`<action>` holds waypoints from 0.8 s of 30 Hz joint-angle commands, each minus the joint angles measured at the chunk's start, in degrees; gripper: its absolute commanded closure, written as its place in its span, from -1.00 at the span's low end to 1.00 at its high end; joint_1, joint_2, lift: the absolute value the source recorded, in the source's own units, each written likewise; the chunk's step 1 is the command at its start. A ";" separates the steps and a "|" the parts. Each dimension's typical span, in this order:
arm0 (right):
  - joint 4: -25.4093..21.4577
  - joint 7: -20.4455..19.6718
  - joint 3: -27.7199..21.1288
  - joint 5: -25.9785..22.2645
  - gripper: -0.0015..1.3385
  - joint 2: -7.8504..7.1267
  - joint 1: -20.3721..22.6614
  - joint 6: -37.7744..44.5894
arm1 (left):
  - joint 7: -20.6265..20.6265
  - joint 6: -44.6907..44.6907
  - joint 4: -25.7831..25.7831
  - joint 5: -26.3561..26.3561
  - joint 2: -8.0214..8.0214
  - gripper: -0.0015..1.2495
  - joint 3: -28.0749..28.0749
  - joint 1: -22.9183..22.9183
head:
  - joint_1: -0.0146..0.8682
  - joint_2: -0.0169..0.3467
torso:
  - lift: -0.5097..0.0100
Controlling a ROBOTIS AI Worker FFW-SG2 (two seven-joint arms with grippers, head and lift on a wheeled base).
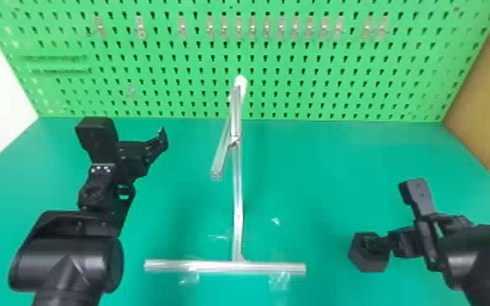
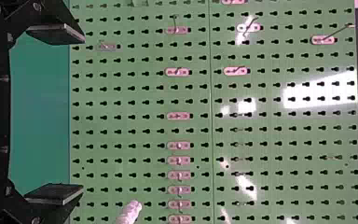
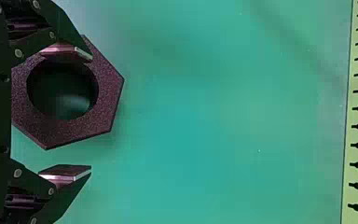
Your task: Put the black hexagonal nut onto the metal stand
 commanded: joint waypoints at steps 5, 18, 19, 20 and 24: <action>1.31 0.05 -0.85 0.25 -0.36 -0.23 0.92 -2.27 | -0.05 0.00 -0.18 -0.06 0.04 -0.75 0.05 0.06 | 0.60 -0.46 | 0.96; 2.98 -0.04 -1.11 0.25 -0.22 0.04 1.10 -4.38 | 0.04 0.00 -0.44 -0.59 -0.05 -0.75 -0.04 -0.11 | 0.60 -0.46 | 0.96; 2.98 -0.04 -1.11 0.43 -0.17 0.04 1.10 -4.38 | -0.05 0.00 -0.44 -0.59 -0.05 -0.75 -0.04 -0.11 | 0.60 -0.46 | 0.96; 3.07 -0.04 -0.93 0.52 -0.11 0.12 1.01 -4.29 | 0.04 0.00 -0.44 -0.59 0.04 -0.75 -0.04 -0.20 | 0.60 -0.46 | 0.96; 3.07 -0.04 -0.14 1.39 0.13 0.04 0.75 -3.06 | -0.05 0.00 -0.44 -0.68 -0.05 -0.75 -0.04 -0.20 | 0.60 -0.46 | 0.96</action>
